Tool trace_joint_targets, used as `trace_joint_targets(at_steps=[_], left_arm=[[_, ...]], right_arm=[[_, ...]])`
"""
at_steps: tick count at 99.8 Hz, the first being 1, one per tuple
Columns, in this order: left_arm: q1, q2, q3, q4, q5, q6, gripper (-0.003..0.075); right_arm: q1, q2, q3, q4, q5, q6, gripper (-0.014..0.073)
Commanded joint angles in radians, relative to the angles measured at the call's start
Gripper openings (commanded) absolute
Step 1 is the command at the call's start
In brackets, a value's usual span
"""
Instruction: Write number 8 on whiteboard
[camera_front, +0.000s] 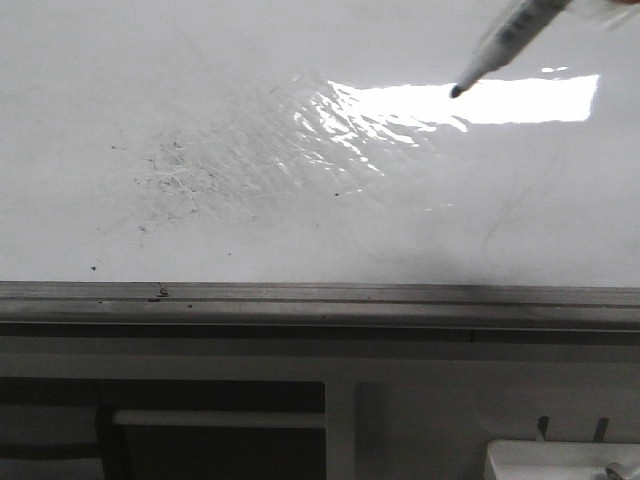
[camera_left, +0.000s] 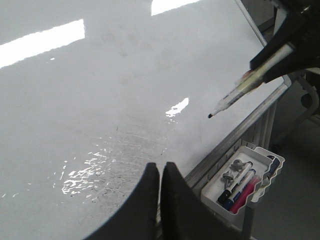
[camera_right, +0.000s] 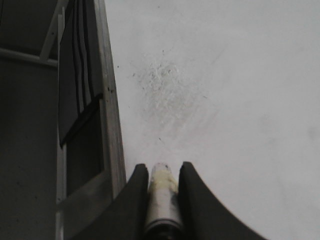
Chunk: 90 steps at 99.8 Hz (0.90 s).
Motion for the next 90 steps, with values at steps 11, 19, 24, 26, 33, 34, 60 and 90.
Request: trace_joint_targets(at_steps=[11, 19, 24, 26, 33, 34, 60, 90], left_arm=[[0.001, 0.019, -0.025, -0.029, -0.064, -0.008, -0.0020], [0.001, 0.019, -0.025, -0.029, -0.069, -0.008, -0.0020], [0.001, 0.019, -0.025, -0.034, -0.069, -0.008, -0.0020], [0.001, 0.019, -0.025, -0.041, -0.071, -0.008, -0.0020], [0.001, 0.019, -0.025, -0.063, -0.077, -0.008, -0.0020], [0.001, 0.019, -0.025, -0.066, -0.077, -0.008, -0.0020], [0.001, 0.019, -0.025, -0.071, -0.122, -0.008, -0.0020], [0.001, 0.019, -0.025, -0.043, -0.136, -0.008, -0.0020]], right_arm=[[-0.001, -0.039, -0.093, -0.256, -0.100, 0.441, -0.0044], [-0.001, -0.037, -0.086, -0.271, -0.152, 0.605, -0.0043], [-0.001, -0.037, -0.068, -0.271, -0.201, 0.667, -0.0043], [-0.001, -0.037, -0.058, -0.271, -0.227, 0.685, -0.0043], [-0.001, -0.037, -0.021, -0.271, -0.312, 0.701, -0.0043], [-0.001, -0.037, -0.016, -0.271, -0.321, 0.701, -0.0043], [-0.001, -0.035, 0.153, -0.401, -0.594, 0.699, -0.0043], [-0.001, -0.035, 0.219, -0.444, -0.673, 0.699, -0.0043]])
